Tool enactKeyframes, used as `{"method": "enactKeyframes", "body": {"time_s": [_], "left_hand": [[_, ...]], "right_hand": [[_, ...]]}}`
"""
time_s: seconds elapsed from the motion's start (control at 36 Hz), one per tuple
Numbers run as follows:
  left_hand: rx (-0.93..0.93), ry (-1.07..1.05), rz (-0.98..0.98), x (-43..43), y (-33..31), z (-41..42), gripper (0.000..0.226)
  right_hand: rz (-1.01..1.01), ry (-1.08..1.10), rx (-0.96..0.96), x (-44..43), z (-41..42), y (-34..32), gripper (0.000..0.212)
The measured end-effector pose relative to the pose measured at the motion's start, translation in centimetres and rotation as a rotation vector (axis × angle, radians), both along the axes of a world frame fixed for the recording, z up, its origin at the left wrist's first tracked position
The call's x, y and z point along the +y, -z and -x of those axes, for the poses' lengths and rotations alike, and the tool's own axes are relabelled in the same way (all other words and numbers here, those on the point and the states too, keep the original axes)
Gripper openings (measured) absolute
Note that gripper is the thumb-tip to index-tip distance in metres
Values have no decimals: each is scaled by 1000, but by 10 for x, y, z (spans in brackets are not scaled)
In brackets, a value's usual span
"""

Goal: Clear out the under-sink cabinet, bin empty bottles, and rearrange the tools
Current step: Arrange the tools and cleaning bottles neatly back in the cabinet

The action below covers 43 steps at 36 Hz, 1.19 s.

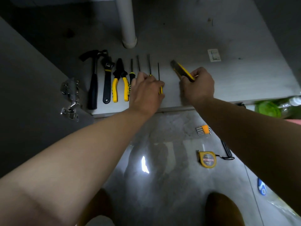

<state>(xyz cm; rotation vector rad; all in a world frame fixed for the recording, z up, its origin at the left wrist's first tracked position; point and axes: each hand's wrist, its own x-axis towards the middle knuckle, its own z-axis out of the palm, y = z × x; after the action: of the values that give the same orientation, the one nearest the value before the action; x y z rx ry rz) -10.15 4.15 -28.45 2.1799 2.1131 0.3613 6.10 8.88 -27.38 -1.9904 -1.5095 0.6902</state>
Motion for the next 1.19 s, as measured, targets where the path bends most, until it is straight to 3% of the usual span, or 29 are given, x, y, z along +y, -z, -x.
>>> {"method": "enactKeyframes", "body": {"time_s": [0.08,0.17,0.31,0.47,0.64,0.83,1.03,1.19], "left_hand": [[64,14,-33,2,2,0,33],[89,26,-37,6,3,1,35],[91,71,-20,7,6,4,42],[86,90,-11,5,8,7,41],[67,73,-10,8,6,4,37],[31,69,14,8,7,5,51],[-79,28,35,-1,7,33,76],[-49,89,167,-7,10,45,74]], "right_hand": [[-92,4,8,-6,1,3,18],[-192,-25,-2,-14,5,3,34],[-298,-232,-124,-21,11,9,38],[-214,-361,-333,-26,9,22,47],[-147,-342,-282,-19,19,22,52],[-130,-411,-325,-23,20,25,57],[-336,-592,-580,-25,23,10,50],[-194,-694,-695,-28,33,8,44]]}}
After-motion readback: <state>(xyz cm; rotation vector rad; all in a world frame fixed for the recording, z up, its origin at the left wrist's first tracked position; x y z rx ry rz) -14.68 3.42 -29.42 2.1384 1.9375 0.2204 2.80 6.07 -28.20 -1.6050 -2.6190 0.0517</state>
